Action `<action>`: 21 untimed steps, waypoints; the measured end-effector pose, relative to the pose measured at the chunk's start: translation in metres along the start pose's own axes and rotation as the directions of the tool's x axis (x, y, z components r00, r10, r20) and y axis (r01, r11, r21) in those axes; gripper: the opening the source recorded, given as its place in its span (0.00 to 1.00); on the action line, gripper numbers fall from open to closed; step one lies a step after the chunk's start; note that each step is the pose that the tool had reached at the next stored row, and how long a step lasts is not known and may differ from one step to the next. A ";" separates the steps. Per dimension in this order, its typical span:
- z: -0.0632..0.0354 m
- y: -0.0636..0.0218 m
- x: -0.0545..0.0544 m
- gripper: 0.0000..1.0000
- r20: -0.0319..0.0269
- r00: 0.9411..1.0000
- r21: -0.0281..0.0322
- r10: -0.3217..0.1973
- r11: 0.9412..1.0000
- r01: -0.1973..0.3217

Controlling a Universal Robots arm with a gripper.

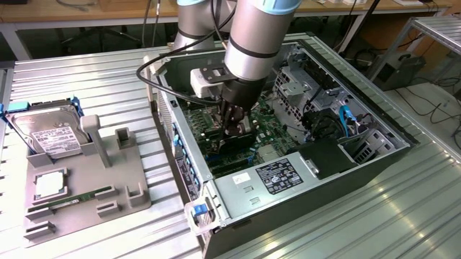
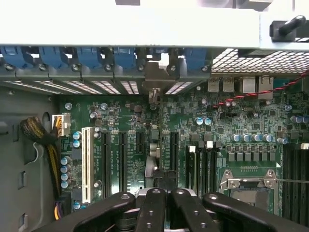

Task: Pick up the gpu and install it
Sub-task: 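Press down on the gpu until it lock into place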

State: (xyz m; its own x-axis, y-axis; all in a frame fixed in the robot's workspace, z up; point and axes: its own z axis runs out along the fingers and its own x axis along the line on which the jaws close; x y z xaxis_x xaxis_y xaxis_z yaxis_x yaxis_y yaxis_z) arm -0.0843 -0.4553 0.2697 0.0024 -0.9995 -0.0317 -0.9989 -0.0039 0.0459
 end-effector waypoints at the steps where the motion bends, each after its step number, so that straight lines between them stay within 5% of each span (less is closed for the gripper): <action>1: 0.0001 0.0001 0.001 0.11 0.000 1.000 0.000 0.000 1.000 0.000; 10: 0.0009 0.0000 0.001 0.11 0.001 1.000 0.000 0.000 1.000 0.000; 16: -0.0250 0.0013 0.000 0.11 0.001 1.000 0.000 0.000 1.000 0.000; 21: -0.0265 0.0014 0.000 0.11 0.001 1.000 0.000 0.000 1.000 0.000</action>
State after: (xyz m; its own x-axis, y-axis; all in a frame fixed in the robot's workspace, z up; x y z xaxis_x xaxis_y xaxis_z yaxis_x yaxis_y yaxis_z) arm -0.0844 -0.4562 0.2962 0.0024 -0.9995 -0.0328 -0.9989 -0.0039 0.0458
